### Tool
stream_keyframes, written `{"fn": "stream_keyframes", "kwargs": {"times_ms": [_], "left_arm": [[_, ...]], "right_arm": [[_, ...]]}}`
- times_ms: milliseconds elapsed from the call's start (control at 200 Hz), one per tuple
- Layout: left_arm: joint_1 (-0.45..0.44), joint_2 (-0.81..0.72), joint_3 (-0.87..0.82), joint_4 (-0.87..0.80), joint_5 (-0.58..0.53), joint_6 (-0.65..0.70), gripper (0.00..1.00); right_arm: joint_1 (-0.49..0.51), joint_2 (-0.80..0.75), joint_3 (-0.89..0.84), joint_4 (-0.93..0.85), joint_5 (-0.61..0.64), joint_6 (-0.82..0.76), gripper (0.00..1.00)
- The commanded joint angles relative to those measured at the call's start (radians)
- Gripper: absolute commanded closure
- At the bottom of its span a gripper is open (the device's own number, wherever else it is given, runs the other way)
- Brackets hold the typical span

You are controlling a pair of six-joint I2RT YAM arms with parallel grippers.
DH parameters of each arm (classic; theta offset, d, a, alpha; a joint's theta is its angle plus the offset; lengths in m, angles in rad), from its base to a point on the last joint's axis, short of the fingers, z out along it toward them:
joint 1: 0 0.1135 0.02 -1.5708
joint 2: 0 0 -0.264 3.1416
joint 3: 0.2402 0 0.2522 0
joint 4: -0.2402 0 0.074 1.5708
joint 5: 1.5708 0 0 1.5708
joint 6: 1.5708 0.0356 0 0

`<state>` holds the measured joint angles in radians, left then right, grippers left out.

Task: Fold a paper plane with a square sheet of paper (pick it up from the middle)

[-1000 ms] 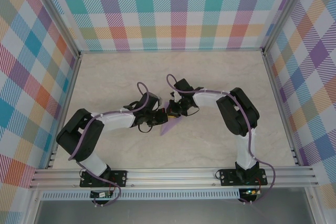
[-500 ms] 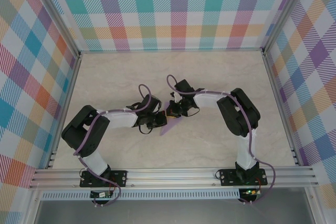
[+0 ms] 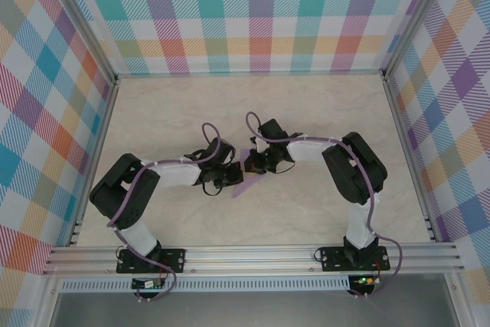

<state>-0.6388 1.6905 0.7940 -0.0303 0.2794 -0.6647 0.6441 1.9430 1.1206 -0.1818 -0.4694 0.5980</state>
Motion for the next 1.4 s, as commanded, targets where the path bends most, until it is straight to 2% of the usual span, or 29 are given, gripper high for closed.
{"fn": "stream_keyframes", "kwargs": {"times_ms": [0, 255, 650, 745, 945, 1135, 1395], "left_arm": [[0.005, 0.043, -0.017, -0.127, -0.032, 0.014, 1.0], [0.005, 0.049, -0.016, -0.172, -0.047, 0.02, 1.0], [0.005, 0.074, -0.039, -0.226, -0.071, 0.03, 1.0], [0.005, 0.07, -0.036, -0.224, -0.072, 0.032, 1.0], [0.004, 0.073, -0.019, -0.219, -0.07, 0.037, 1.0], [0.004, 0.075, -0.013, -0.219, -0.068, 0.036, 1.0], [0.002, 0.081, -0.012, -0.226, -0.068, 0.05, 1.0]], "right_arm": [[0.008, 0.022, -0.004, -0.006, -0.029, 0.01, 1.0], [-0.005, 0.078, 0.05, -0.079, 0.064, -0.025, 1.0], [-0.162, 0.095, 0.135, -0.103, 0.127, -0.069, 1.0], [-0.167, 0.052, 0.144, -0.099, 0.113, -0.084, 1.0], [-0.132, -0.03, 0.065, -0.001, -0.029, -0.077, 1.0], [-0.065, -0.001, 0.042, 0.027, -0.079, -0.072, 1.0], [-0.065, 0.077, 0.098, -0.006, -0.075, -0.094, 1.0]]}}
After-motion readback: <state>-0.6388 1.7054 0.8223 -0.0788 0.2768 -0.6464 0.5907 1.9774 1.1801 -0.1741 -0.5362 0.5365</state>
